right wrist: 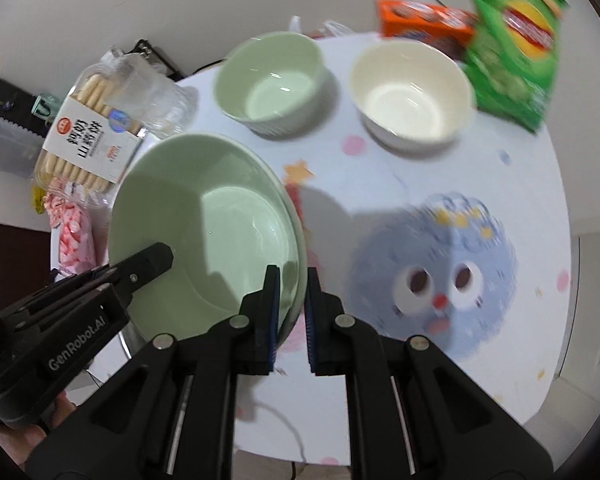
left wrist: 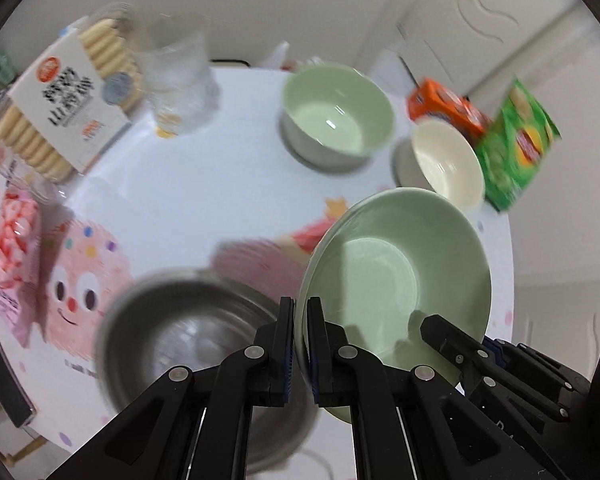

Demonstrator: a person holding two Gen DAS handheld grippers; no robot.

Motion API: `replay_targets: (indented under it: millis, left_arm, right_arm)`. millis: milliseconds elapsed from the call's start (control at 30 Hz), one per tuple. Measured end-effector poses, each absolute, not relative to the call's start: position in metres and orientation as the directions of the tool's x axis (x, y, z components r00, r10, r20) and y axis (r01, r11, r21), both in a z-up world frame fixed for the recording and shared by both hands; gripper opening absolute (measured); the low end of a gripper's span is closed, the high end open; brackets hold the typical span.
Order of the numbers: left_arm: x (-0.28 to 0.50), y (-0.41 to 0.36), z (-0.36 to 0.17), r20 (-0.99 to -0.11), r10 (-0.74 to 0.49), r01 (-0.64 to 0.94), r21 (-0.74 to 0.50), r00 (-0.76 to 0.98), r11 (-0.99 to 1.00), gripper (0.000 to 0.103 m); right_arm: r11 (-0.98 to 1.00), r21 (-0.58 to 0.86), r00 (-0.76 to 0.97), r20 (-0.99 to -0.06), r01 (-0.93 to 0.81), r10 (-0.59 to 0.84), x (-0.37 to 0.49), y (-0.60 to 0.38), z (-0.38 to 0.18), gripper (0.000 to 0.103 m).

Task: Organize plates and bowls
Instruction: 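Carry the pale green bowl beside the steel bowl with both tools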

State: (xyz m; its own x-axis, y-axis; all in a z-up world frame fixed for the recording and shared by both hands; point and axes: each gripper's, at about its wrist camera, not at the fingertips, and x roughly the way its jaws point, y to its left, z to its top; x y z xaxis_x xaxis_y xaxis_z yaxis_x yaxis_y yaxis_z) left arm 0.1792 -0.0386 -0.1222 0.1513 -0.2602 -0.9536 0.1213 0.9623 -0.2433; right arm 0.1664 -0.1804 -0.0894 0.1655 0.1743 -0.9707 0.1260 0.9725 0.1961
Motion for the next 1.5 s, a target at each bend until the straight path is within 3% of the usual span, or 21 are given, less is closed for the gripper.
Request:
replay_targets:
  millis: [633, 1500]
  left_arm:
    - [0.113, -0.112, -0.177, -0.968, -0.251, 0.220, -0.240, 0.025, 0.946, 0.006]
    - [0.097, -0.123, -0.197, -0.972, -0.233, 0.186, -0.229, 0.002, 0.956, 0.006]
  right_arm:
    - [0.945, 0.161, 0.087, -0.986, 0.285, 0.141, 0.082, -0.258, -0.128, 0.013]
    - [0.948, 0.162, 0.043, -0.987, 0.274, 0.156, 0.068, -0.268, -0.149, 0.013]
